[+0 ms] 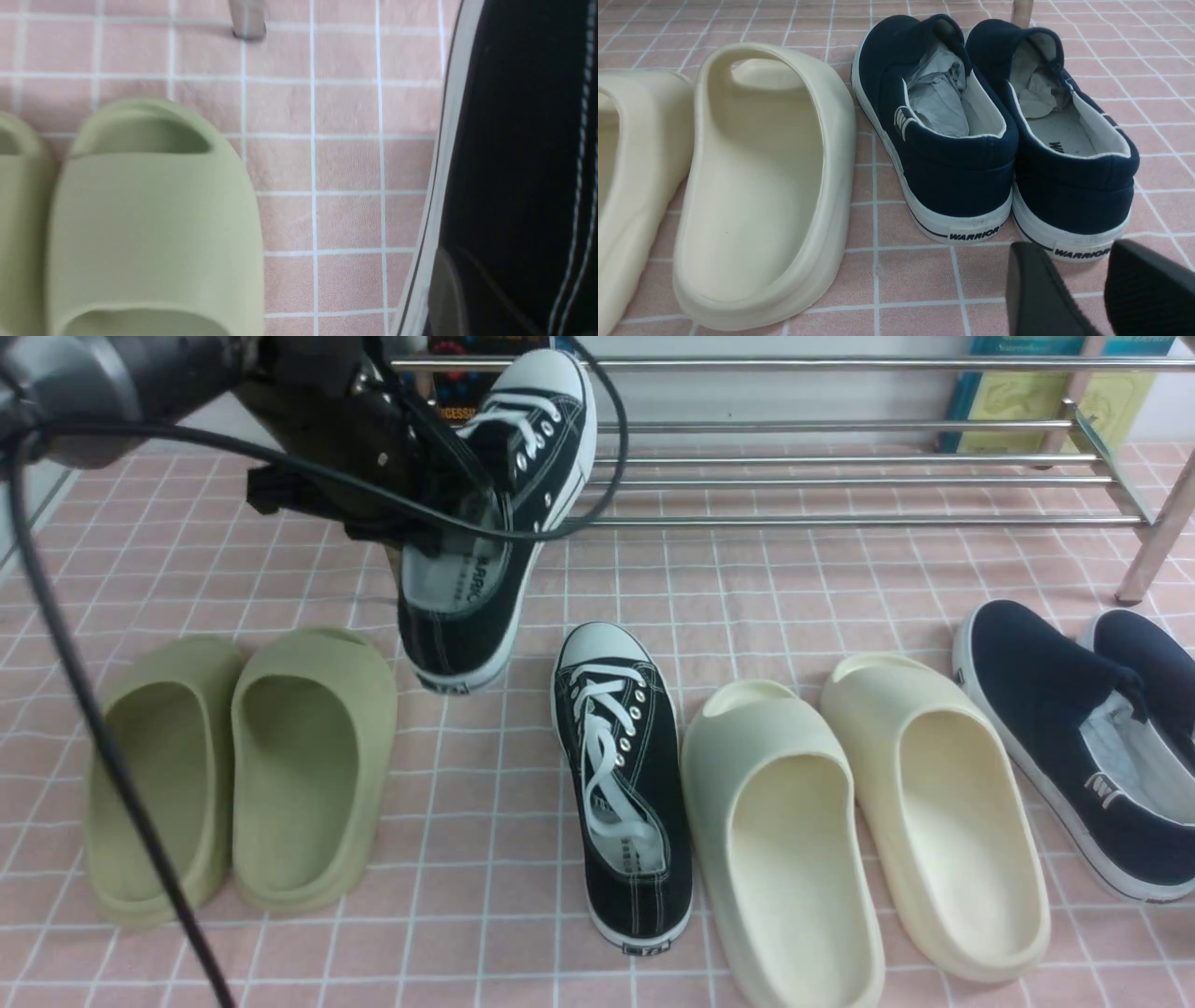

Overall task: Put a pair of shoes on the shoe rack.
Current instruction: Use the left arm to put a shoe into the shoe rack

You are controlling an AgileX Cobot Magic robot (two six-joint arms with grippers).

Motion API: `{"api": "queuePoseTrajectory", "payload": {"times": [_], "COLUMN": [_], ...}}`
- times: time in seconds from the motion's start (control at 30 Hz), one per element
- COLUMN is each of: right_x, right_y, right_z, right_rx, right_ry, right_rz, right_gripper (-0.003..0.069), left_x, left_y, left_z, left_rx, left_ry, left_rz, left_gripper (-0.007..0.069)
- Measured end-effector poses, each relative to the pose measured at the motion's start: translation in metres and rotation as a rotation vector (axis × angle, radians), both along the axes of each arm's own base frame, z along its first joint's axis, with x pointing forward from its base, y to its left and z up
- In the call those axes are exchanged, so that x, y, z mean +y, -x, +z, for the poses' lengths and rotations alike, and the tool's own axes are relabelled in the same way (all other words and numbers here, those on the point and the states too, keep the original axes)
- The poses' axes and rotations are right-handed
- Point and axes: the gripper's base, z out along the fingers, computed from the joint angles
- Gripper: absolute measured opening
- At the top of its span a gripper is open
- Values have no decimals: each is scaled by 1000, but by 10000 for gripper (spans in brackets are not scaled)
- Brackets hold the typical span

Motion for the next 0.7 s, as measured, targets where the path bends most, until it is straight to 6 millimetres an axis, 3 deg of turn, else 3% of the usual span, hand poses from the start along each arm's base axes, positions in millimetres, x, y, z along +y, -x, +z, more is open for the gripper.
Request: {"api": "queuePoseTrajectory", "payload": {"times": [0.1,0.23,0.4,0.53,0.7], "right_x": [0,0,0,0,0], "right_y": [0,0,0,0,0], "right_z": [0,0,0,0,0], "right_rx": [0,0,0,0,0], "right_ry": [0,0,0,0,0], "right_rz": [0,0,0,0,0], "right_gripper": [240,240,240,240,240], "left_x": [-4,-5,-1,4,2], "left_y": [-6,-8,3,17,9], "left_z": [-13,-14,-3,18,12], "left_rx": [30,28,49,29,2], "left_ry": [3,8,-26,-45,-44], "left_rz": [-7,-15,-54,-87,-93], "left_gripper": [15,15,15,15,15]}}
